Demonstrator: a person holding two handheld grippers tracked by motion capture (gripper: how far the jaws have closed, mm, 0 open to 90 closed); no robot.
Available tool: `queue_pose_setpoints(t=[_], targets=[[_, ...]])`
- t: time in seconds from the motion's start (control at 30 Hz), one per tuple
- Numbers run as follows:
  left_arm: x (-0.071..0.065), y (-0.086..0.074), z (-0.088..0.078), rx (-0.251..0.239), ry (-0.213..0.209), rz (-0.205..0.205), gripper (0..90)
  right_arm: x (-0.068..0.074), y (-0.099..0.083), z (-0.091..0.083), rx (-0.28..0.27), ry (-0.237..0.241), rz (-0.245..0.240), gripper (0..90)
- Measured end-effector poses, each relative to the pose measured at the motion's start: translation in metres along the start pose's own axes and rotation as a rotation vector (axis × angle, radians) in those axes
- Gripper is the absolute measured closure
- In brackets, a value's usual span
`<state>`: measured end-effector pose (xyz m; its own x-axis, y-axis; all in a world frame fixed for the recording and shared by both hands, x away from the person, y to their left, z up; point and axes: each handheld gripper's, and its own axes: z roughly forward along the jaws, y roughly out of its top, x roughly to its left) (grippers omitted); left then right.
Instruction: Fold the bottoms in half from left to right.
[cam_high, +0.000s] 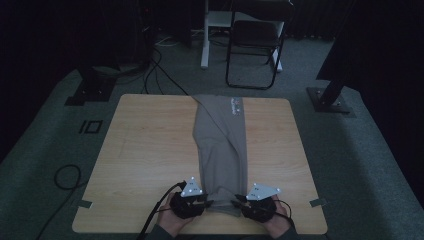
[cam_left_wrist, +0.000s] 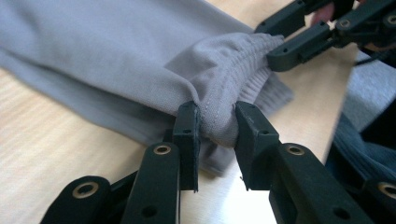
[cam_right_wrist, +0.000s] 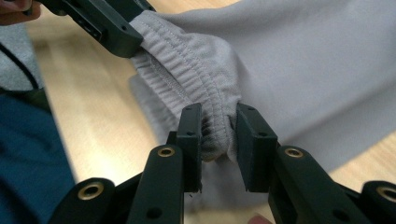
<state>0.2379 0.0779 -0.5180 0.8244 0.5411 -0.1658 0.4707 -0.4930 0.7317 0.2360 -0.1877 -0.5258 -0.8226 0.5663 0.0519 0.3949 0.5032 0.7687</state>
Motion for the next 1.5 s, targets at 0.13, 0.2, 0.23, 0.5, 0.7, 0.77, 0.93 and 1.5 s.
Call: queue_pose_setpoints(t=[0.13,0.2,0.23,0.5,0.7,0.77,0.93,1.5], targets=[[-0.007,-0.006,0.006,0.039,-0.013,0.013,70.8,0.005,-0.01,-0.007,0.017,0.003,-0.003,73.4],[-0.007,-0.008,0.008,0.051,-0.02,0.01,68.7,0.005,-0.012,-0.007,0.022,0.002,-0.009,73.3],[-0.006,-0.011,0.012,0.064,-0.036,-0.003,68.7,0.005,-0.014,-0.007,0.035,0.0,-0.008,73.0],[0.011,-0.005,-0.01,-0.026,0.0,-0.03,55.3,-0.008,-0.011,-0.01,0.007,-0.008,0.042,50.6],[0.038,0.011,-0.006,-0.067,0.08,-0.051,54.5,-0.029,0.006,-0.004,-0.041,-0.074,0.068,50.6],[0.051,0.017,0.0,-0.074,0.108,-0.052,54.4,-0.039,0.011,0.002,-0.044,-0.099,0.075,50.6],[0.089,0.031,0.019,-0.095,0.193,-0.102,53.6,-0.064,0.025,0.023,-0.042,-0.188,0.089,50.4],[0.172,0.072,0.061,-0.07,0.371,-0.165,53.3,-0.145,0.088,0.112,0.014,-0.353,0.189,39.8]])
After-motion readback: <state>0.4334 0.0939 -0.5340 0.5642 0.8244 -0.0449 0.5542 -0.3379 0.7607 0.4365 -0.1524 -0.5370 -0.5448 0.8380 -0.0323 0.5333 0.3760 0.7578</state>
